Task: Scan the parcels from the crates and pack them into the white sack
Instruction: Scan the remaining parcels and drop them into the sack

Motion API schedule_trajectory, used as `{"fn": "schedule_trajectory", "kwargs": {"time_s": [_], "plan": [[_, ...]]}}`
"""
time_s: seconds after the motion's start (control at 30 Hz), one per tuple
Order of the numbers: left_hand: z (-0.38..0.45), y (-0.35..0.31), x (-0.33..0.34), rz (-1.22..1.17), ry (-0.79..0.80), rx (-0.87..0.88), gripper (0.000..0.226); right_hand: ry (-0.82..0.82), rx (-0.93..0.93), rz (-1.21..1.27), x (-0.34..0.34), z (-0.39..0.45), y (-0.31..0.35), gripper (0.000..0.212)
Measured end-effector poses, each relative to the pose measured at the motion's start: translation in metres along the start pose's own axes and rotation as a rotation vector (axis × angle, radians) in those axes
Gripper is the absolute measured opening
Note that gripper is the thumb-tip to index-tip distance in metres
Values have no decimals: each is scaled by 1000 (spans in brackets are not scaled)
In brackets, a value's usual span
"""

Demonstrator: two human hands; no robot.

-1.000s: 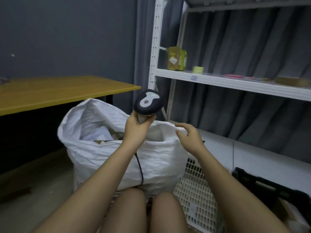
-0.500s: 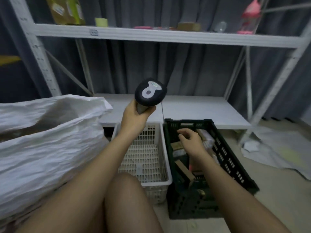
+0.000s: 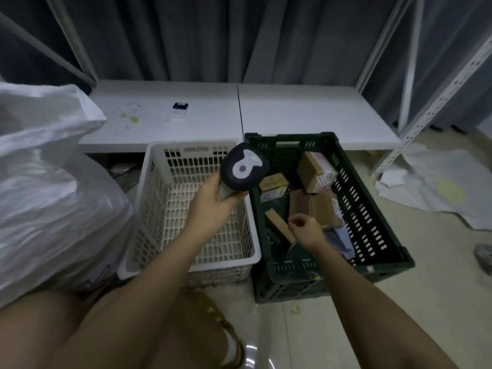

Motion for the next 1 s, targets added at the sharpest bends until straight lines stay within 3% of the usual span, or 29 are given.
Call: {"fn": "schedule_trajectory", "kwargs": {"time_s": [0.17, 0.33, 0.47, 0.6, 0.7, 1.0], "plan": [[8, 54, -7, 48, 11, -112, 36, 87, 125, -55, 48, 46, -41, 9], [18, 88, -9, 126, 72, -181, 41, 228, 152, -330, 80, 85, -63, 30], [22, 115, -17, 101, 57, -293, 36, 217, 150, -532, 95, 112, -78, 59], [24, 122, -23, 56, 48, -301, 38, 211, 261, -538, 114, 120, -96, 49], [26, 124, -29, 50, 6, -321, 37, 162, 242, -598, 126, 116, -98, 38], [23, 108, -31, 36, -48, -278, 34, 178, 153, -649, 118, 111, -73, 48]]}}
Point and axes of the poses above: each hand's wrist, its own z-axis towards the middle knuckle, its own x-axis out of the palm, y = z × x, the point moved 7 cm from there along z, towards the middle knuckle, and after that the axes turned 11 degrees about -z, right-handed, at the moved point
